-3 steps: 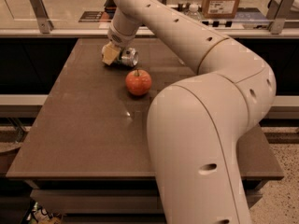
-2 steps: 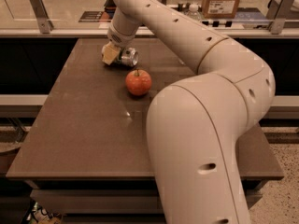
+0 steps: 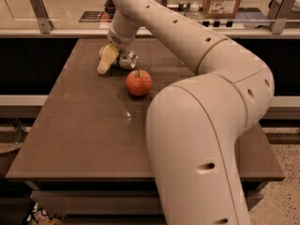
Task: Knock 7up can over
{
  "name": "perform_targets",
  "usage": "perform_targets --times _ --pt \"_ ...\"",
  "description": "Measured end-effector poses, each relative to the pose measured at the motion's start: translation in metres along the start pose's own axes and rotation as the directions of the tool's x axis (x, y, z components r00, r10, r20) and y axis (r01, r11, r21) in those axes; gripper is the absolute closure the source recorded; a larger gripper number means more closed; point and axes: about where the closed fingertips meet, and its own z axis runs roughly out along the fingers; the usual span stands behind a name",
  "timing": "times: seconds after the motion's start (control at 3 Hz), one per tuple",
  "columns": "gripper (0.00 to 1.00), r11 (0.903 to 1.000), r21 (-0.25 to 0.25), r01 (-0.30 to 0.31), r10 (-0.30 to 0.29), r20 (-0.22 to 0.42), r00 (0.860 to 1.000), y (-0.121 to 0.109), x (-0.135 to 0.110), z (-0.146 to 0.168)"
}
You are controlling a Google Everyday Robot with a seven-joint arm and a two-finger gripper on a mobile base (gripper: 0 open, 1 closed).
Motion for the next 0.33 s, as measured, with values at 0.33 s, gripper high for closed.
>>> perform_targets --times 0.33 --pt "0.00 1.0000 0.000 0.000 0.000 0.000 1.000 0.0001 0.0000 0.0001"
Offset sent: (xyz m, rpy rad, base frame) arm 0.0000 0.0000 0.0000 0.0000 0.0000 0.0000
